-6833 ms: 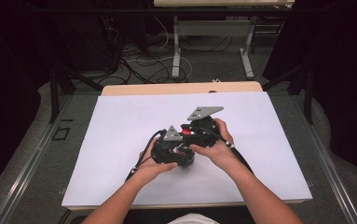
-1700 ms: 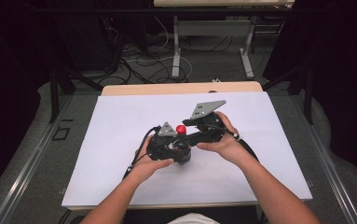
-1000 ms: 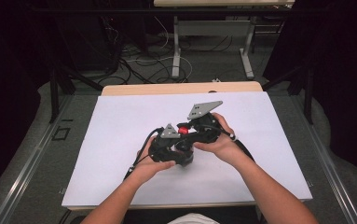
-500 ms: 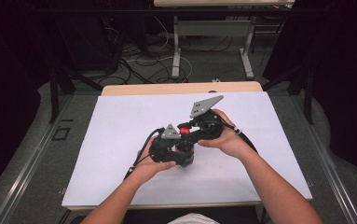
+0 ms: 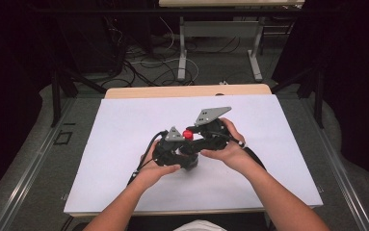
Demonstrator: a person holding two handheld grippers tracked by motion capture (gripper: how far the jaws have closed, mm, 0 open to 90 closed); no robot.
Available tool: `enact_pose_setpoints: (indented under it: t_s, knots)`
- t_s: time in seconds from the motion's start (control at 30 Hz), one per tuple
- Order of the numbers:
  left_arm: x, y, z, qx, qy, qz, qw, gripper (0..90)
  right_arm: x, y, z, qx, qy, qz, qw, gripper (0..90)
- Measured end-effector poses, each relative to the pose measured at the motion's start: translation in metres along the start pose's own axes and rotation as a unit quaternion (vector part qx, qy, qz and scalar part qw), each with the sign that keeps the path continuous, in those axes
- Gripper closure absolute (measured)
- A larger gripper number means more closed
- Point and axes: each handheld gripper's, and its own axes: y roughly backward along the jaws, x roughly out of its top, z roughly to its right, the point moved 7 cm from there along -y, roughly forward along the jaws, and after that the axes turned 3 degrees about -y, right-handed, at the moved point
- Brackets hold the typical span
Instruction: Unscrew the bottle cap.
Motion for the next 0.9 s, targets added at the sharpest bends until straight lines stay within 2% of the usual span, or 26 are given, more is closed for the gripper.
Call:
enact_pose_setpoints:
  t_s: [0.07, 0.2, 0.27, 0.43, 0.5, 0.53, 0.57, 0.63, 0.67, 0.77, 0.8, 0.9]
  knots:
    - [0.0, 0.0, 0.001, 0.001, -0.006, -0.001, 1.0, 30.1, 0.001, -0.002, -0.002, 0.0, -0.015, 0.004, 0.9999, 53.0]
    - [0.001, -0.001, 0.003, 0.0, -0.007, -0.002, 1.0, 30.1, 0.002, -0.003, 0.002, 0.001, -0.005, -0.002, 1.0, 58.8]
    - [0.0, -0.001, 0.003, -0.002, -0.005, -0.002, 1.0, 30.1, 0.003, -0.004, 0.003, 0.004, -0.011, 0.004, 0.9999, 60.3]
    - [0.0, -0.001, 0.003, -0.003, -0.007, 0.001, 1.0, 30.1, 0.004, -0.004, 0.008, 0.038, 0.002, -0.005, 0.9993, 60.9]
    - [0.001, 0.0, 0.004, -0.01, -0.007, 0.001, 0.9999, 30.1, 0.004, -0.003, 0.009, 0.05, -0.006, -0.004, 0.9987, 61.0]
    - [0.0, 0.001, 0.005, -0.016, -0.009, -0.004, 0.9998, 30.1, 0.004, -0.001, 0.009, 0.06, -0.013, -0.012, 0.9981, 61.0]
    - [0.0, -0.001, 0.005, -0.011, -0.007, 0.002, 0.9999, 30.1, 0.004, -0.001, 0.01, 0.067, -0.005, -0.01, 0.9977, 61.1]
    - [0.0, -0.002, 0.003, -0.007, -0.012, 0.003, 0.9999, 30.1, 0.008, 0.002, 0.011, 0.063, 0.01, 0.002, 0.998, 61.2]
    - [-0.001, -0.003, 0.003, -0.009, -0.005, 0.0, 0.9999, 30.1, 0.01, 0.004, 0.011, 0.065, 0.012, 0.002, 0.9978, 61.2]
    - [0.0, -0.002, 0.001, -0.006, -0.008, 0.004, 0.9999, 30.1, 0.012, 0.01, 0.013, 0.055, 0.017, -0.002, 0.9983, 61.1]
    - [0.0, -0.002, 0.0, -0.003, -0.007, 0.005, 1.0, 30.1, 0.013, 0.011, 0.013, 0.059, 0.018, -0.001, 0.9981, 61.1]
    - [0.0, -0.001, -0.002, -0.001, -0.005, 0.006, 1.0, 30.0, 0.013, 0.012, 0.013, 0.046, 0.026, 0.003, 0.9986, 61.1]
